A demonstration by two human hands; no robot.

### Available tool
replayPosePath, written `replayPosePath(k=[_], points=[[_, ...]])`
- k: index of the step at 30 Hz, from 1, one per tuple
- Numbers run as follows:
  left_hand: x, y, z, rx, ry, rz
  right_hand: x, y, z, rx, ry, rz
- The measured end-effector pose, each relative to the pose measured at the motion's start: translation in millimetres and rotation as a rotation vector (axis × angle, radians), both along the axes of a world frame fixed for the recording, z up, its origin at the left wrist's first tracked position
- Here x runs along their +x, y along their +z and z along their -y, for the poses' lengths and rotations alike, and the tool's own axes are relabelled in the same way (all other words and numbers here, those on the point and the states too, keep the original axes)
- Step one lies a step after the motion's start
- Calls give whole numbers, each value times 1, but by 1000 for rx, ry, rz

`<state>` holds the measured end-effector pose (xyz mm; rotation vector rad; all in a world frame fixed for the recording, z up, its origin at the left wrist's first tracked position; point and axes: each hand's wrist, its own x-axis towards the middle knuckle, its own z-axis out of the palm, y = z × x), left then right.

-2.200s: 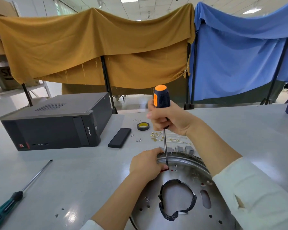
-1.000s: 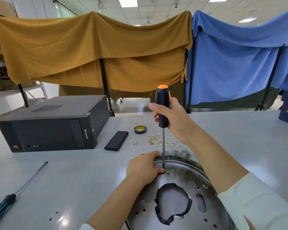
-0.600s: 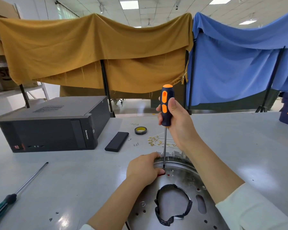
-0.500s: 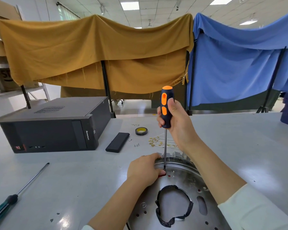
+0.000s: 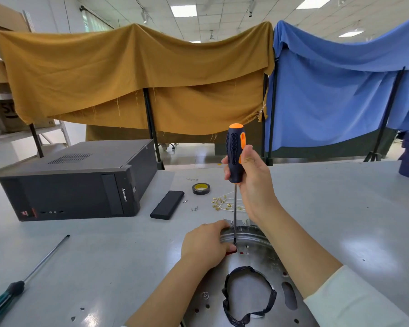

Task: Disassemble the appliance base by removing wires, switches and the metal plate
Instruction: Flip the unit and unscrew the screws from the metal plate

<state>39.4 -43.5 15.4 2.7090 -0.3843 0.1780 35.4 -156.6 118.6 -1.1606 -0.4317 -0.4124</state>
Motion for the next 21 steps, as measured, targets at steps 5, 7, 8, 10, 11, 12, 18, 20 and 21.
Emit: replayPosePath(k=[5, 7, 8, 10, 11, 12, 18, 20, 21], points=[[0, 0, 0, -9, -8, -1, -1, 7, -2, -87, 94, 3], [1, 0, 0, -11, -6, -4, -1, 6, -2, -132, 67, 12], [1, 0, 0, -13, -4, -6, -1, 4, -2, -138, 51, 26], [1, 0, 0, -16, -2, -9, 1, 2, -1, -118, 27, 50], [1, 0, 0, -14, -2, -9, 1, 1, 0, -113, 11, 54], [1, 0, 0, -9, -3, -8, 2, 1, 0, -117, -8, 54], [1, -1, 0, 2, 0, -2, 0, 1, 3, -99, 40, 61], [0, -1, 0, 6, -3, 0, -1, 4, 3, -103, 42, 75], [0, 0, 0, 4, -3, 0, -1, 4, 2, -112, 17, 78]])
